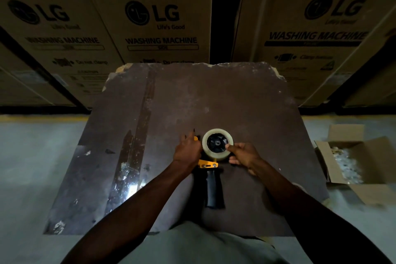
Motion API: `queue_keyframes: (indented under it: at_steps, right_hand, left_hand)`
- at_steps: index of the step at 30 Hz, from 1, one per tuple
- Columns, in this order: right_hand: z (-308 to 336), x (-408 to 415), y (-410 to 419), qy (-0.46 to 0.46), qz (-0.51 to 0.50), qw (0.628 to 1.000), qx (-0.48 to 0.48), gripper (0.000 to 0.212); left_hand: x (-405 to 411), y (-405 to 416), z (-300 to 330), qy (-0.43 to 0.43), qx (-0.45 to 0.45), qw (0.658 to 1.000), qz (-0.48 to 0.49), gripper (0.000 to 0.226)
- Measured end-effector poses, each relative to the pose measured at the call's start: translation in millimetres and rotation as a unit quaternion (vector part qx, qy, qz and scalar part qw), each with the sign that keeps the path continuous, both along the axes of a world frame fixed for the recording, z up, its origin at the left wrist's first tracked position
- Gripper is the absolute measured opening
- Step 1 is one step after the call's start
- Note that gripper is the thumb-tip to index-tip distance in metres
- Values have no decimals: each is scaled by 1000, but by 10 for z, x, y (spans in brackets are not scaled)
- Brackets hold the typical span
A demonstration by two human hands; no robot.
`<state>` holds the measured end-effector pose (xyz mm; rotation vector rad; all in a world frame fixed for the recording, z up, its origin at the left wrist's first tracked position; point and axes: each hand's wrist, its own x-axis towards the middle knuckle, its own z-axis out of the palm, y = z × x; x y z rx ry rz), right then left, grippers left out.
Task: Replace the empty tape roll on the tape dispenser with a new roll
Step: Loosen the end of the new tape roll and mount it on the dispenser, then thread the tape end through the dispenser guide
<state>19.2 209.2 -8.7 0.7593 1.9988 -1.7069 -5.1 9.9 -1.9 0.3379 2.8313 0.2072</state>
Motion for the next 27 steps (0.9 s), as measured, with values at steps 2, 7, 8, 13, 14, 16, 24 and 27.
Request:
queue_keyframes:
  at_steps: [2,7,8,13,14,16,24,27]
  right_hand:
    - [-48,89,-38,8,-13,999,38,21]
    - [-235,558,-190,-28,63,979,191,53]
    - [-210,678,-295,-46,79,980,175,54]
    - [-302,883,-673,-58,132,983,116,53]
    - [-261,858,-712,-56,122,985,112,43]
    - [-210,830,-764,-46,91,990,97,24]
    - [-543,880,-747,-23,29,997,63,21]
    - [-436,874,-754,-13,19,998,60,18]
  left_hand:
    - [13,-93,-22,-1,24,999,-32,29]
    - [113,-232,2,50,113,990,-67,29]
    - [136,-245,-8,69,117,988,-78,25]
    - [124,-346,-135,64,132,986,-82,28]
    - [113,-367,-151,58,129,986,-84,29]
    - [103,-407,-173,45,122,986,-103,27]
    - [220,-718,-123,25,154,983,-100,12]
    - [226,-766,-120,31,168,981,-92,8]
